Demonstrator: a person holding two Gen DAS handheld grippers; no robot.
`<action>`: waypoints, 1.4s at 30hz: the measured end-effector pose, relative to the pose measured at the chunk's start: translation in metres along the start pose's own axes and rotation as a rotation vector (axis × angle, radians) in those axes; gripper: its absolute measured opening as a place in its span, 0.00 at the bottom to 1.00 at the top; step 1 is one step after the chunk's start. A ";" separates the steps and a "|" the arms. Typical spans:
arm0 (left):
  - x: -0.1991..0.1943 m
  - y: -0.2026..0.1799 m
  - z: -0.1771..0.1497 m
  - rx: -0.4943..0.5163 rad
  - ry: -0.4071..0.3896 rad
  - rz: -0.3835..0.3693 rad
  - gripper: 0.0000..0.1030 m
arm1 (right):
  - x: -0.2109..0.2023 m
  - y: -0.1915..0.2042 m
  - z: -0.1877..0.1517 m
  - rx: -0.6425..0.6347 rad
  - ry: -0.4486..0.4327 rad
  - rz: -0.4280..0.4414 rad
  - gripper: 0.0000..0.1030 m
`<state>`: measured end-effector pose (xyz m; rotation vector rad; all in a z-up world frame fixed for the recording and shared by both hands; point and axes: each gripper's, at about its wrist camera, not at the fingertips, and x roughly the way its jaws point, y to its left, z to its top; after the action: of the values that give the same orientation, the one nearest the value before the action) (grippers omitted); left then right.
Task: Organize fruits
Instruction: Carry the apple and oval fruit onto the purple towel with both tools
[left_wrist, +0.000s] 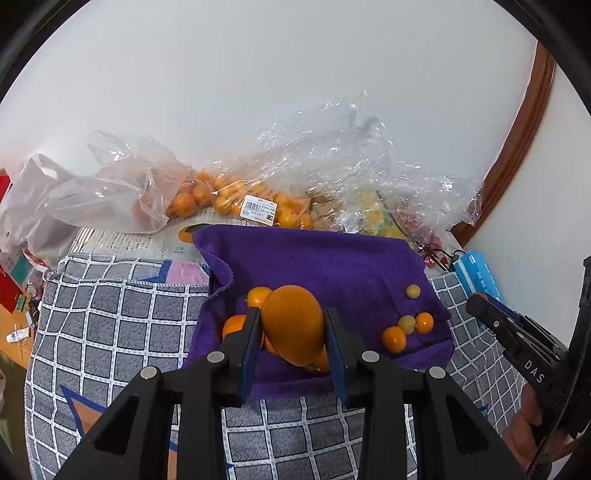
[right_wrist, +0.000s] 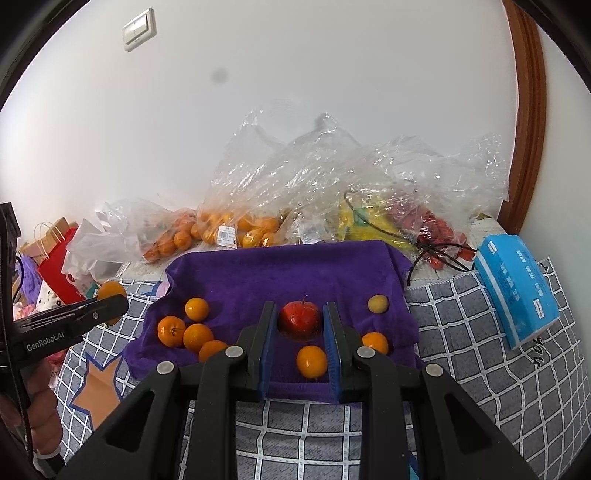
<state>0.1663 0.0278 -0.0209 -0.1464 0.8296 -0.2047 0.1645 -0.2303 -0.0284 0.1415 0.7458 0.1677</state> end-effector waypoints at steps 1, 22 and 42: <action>0.004 0.001 0.002 0.000 0.003 0.002 0.31 | 0.003 -0.001 0.001 -0.003 0.002 -0.004 0.24; 0.087 -0.019 0.017 0.036 0.081 -0.010 0.31 | 0.099 -0.046 -0.009 0.036 0.112 -0.025 0.24; 0.148 -0.042 0.014 0.075 0.158 -0.026 0.31 | 0.128 -0.052 -0.022 0.011 0.148 -0.051 0.24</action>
<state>0.2684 -0.0478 -0.1086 -0.0710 0.9766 -0.2740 0.2474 -0.2541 -0.1386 0.1216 0.8969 0.1267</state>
